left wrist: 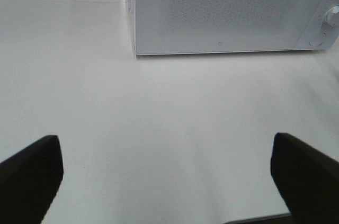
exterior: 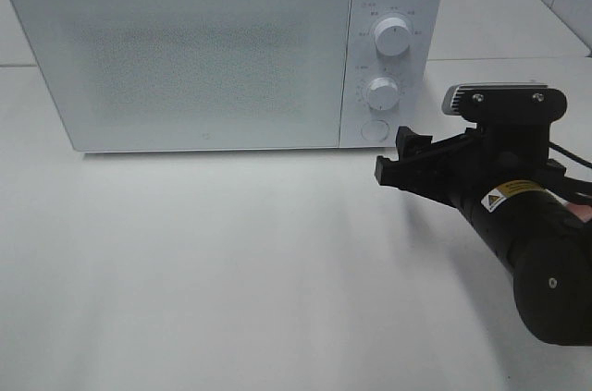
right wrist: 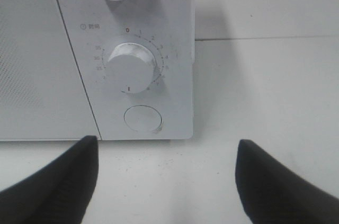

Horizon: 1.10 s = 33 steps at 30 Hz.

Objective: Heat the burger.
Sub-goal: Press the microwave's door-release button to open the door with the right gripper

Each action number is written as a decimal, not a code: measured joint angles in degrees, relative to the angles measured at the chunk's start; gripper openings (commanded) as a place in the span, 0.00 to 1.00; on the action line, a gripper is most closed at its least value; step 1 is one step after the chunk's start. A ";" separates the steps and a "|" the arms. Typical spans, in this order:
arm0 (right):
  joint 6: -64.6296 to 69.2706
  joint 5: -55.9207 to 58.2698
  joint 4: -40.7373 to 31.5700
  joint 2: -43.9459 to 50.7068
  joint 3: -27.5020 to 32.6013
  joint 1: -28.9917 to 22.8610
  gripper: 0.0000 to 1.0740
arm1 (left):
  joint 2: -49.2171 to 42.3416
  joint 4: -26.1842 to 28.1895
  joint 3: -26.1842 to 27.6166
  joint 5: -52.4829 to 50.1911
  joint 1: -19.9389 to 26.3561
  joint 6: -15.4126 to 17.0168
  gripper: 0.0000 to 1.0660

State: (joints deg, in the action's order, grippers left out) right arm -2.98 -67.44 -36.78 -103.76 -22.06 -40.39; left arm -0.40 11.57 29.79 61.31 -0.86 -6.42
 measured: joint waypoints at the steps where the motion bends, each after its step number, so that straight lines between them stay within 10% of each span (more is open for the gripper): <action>1: 5.16 0.00 0.00 0.00 0.00 0.00 0.58 | 0.00 0.00 0.00 0.00 0.00 0.00 0.94; 25: 69.56 0.52 -0.92 0.00 0.00 0.00 0.03 | 0.00 0.00 0.00 0.00 0.00 0.00 0.94; 33: 77.01 4.98 -1.26 0.00 -1.15 0.00 0.00 | 0.00 0.00 0.00 0.00 0.00 0.00 0.94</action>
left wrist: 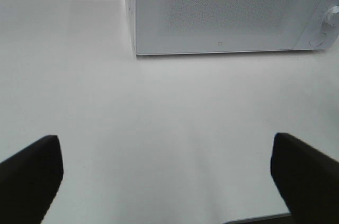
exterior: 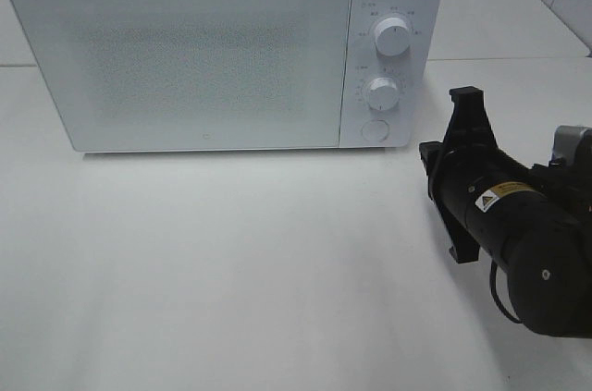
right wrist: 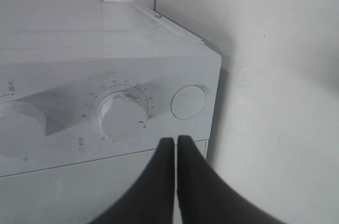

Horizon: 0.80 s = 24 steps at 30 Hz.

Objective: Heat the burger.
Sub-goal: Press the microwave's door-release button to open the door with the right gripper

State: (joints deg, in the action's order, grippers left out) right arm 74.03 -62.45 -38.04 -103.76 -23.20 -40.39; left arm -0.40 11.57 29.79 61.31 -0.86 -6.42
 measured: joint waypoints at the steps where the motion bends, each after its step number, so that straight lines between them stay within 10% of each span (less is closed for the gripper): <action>1: 0.06 0.52 -0.06 0.00 -0.80 0.00 0.00 | 0.00 0.00 0.00 0.00 0.00 0.00 0.94; 24: 2.41 3.15 -0.34 -10.94 -13.52 2.06 0.00 | 0.00 0.00 0.00 0.00 0.00 0.00 0.94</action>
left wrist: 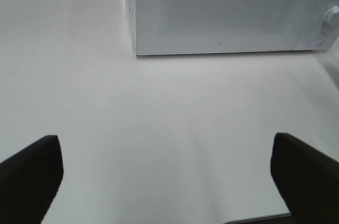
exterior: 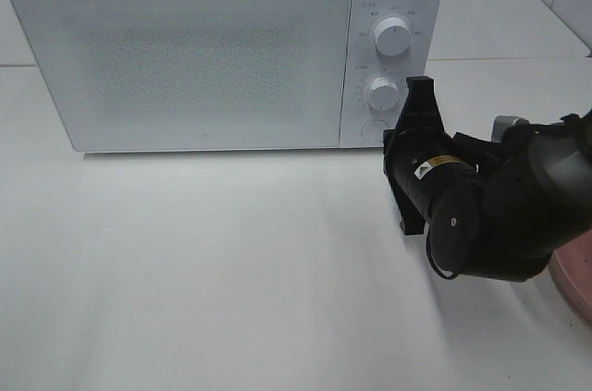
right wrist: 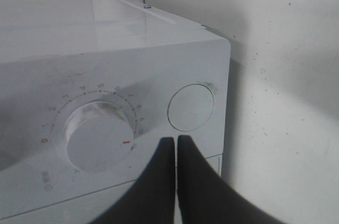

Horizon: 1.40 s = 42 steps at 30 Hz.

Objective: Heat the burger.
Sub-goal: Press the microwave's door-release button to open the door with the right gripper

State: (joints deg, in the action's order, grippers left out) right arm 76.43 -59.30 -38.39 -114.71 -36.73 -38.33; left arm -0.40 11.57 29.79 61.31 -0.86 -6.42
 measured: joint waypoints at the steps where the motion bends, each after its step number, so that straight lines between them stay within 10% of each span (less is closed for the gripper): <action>1: 0.00 0.52 -0.40 -0.86 -1.49 0.29 0.00 | 0.00 0.00 0.00 0.00 0.00 0.00 0.94; 42: -1.78 8.48 -4.24 -9.05 -14.09 4.53 0.00 | 0.00 0.00 0.00 0.00 0.00 0.00 0.94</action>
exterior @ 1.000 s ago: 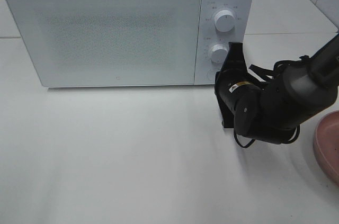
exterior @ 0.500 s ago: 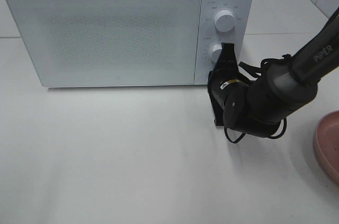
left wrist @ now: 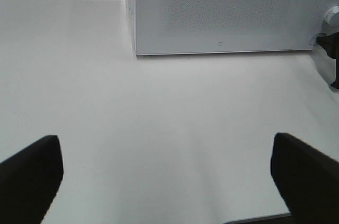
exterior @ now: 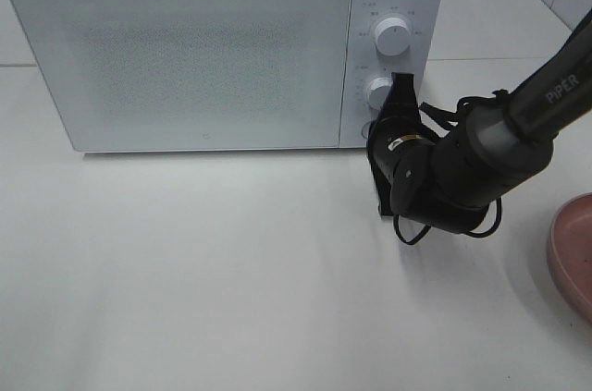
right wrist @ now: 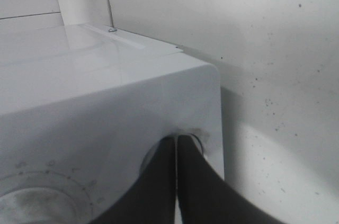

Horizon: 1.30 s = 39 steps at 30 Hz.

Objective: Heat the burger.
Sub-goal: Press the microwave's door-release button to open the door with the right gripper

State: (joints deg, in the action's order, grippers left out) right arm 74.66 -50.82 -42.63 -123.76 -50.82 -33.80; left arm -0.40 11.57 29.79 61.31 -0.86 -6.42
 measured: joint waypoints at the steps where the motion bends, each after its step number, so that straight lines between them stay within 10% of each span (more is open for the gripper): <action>1: 0.00 0.00 0.00 0.00 0.00 0.00 0.00 | 0.00 0.00 0.00 0.00 0.00 0.00 0.94; 39: -4.35 -4.24 -6.53 -4.24 -5.96 -2.06 0.00 | 0.00 0.00 0.00 0.00 0.00 0.00 0.94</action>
State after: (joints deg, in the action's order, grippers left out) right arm 70.30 -55.06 -49.16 -128.00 -56.78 -35.87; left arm -0.40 11.57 29.79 61.31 -0.86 -6.42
